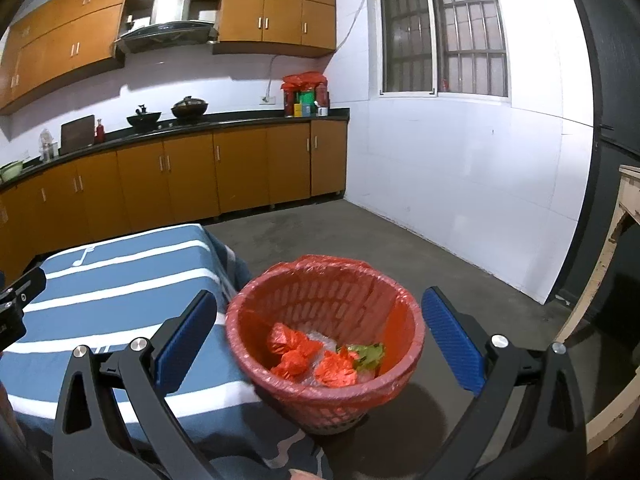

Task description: Collect trash

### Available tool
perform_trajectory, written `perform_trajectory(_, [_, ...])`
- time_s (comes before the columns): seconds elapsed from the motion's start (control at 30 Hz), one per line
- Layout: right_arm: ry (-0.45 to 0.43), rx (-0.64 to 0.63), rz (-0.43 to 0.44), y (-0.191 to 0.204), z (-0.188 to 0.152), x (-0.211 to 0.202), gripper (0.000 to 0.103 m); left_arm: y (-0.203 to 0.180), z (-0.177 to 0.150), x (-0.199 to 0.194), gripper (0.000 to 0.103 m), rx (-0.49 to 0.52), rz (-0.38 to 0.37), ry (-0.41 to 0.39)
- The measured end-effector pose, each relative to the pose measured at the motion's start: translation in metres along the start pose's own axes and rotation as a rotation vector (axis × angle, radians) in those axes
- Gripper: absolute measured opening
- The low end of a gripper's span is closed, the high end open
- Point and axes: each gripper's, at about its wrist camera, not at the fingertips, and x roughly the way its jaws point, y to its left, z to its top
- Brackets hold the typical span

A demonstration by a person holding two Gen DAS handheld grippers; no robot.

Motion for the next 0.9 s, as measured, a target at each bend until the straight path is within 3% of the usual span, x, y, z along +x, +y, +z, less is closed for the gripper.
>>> perform_trajectory(0.27, [-0.006,-0.007,0.026,0.008,-0.005,-0.018,0.101,0.016,-0.012,-0.03,0.099,-0.005,0.046,-0.023])
perform_trajectory(0.9, [-0.003,-0.011,0.043,0.016,-0.021,-0.048,0.101,0.026,-0.032,-0.065,0.099,-0.016,0.06,-0.029])
